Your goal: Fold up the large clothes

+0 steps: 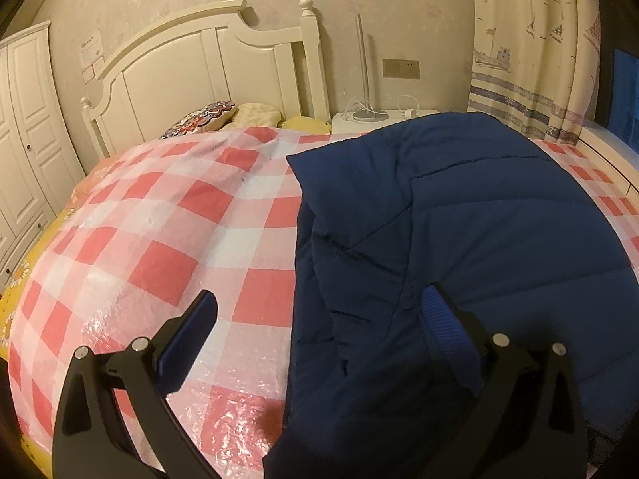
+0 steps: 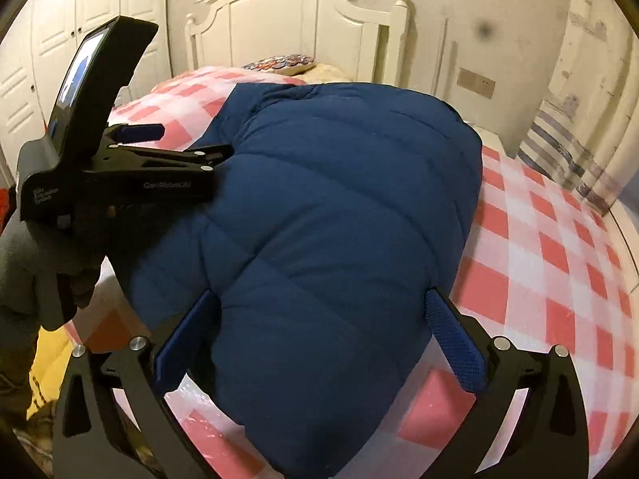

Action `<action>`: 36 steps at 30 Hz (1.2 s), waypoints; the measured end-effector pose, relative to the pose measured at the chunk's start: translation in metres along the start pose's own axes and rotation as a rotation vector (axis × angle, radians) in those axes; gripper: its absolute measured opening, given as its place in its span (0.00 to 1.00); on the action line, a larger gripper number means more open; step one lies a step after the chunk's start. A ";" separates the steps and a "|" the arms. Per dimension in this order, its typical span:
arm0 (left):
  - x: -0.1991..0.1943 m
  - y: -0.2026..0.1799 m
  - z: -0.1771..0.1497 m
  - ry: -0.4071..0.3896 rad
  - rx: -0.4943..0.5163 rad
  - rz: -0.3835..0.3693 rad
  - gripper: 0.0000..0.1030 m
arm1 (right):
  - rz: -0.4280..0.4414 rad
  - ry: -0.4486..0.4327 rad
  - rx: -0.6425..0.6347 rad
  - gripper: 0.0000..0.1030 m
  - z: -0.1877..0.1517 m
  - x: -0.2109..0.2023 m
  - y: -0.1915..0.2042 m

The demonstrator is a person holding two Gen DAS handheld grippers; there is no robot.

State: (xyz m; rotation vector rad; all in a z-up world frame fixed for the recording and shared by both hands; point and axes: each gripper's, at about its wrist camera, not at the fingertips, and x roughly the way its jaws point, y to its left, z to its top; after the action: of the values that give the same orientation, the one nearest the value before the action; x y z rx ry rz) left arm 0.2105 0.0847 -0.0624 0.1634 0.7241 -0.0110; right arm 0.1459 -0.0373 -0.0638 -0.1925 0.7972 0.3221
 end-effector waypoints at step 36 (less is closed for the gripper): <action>0.027 0.003 0.030 -0.030 -0.087 0.007 0.98 | 0.034 -0.071 -0.001 0.85 0.037 -0.007 -0.025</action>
State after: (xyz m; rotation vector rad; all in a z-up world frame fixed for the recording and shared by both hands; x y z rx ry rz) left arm 0.2508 0.0842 -0.0572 0.0822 0.6925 0.0250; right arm 0.1751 -0.0512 -0.0326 -0.1672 0.7312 0.3595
